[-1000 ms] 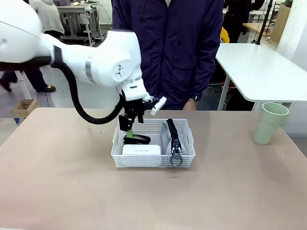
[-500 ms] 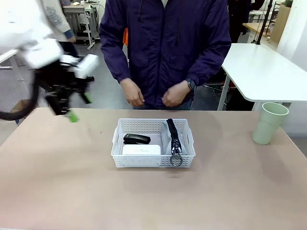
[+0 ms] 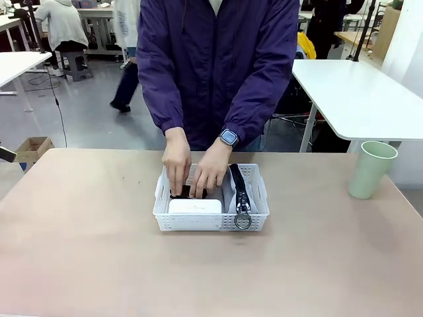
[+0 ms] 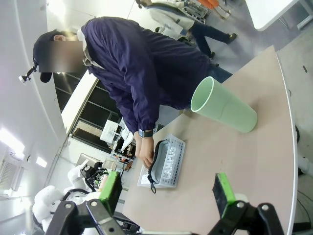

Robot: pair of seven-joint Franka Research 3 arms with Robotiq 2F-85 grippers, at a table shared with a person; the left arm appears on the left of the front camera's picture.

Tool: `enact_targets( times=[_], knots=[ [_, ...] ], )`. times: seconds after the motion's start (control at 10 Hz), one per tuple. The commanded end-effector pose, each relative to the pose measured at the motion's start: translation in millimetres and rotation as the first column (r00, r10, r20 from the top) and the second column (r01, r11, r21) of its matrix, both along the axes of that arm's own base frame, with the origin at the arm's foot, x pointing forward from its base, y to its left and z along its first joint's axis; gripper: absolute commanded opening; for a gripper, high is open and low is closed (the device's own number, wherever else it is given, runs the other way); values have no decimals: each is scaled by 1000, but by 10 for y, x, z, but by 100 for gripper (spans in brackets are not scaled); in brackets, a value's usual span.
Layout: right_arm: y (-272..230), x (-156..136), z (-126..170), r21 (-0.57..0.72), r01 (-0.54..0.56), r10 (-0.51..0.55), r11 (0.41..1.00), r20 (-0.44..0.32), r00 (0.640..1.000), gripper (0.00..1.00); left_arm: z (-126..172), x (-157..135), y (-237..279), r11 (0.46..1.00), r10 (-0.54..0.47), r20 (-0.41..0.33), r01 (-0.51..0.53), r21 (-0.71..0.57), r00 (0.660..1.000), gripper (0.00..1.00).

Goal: Efficiently arrange items inside the basket to fit them all.
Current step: Pick up the Stapler and place it inside the Organizing basket.

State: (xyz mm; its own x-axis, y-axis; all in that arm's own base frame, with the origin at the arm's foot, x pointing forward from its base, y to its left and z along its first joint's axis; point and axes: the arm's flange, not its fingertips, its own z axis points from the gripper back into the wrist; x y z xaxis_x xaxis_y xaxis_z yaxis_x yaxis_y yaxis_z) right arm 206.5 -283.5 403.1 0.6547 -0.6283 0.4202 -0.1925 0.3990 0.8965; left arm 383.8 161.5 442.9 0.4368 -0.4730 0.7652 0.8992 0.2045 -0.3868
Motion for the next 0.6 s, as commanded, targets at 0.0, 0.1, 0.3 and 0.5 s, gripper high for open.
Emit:
enact_targets(
  times=[0.0, 0.1, 0.3, 0.5],
  knots=[
    [-2, 18, 19, -8, 10, -9, 1000, 36, 999, 100, -143, 376, 85, 869, 31, -391, -218, -445, 920, 100],
    [-2, 18, 19, -8, 10, -9, 1000, 36, 999, 100, -246, 345, 192, 829, 15, -442, -258, -496, 897, 100],
    [-2, 18, 19, -8, 10, -9, 1000, 36, 999, 100, -370, 282, 448, 754, 146, -503, -425, -501, 852, 100],
    [-2, 18, 19, -8, 10, -9, 1000, 36, 999, 100, -437, 235, 187, 920, -23, -293, -94, -380, 956, 100]
  ],
)
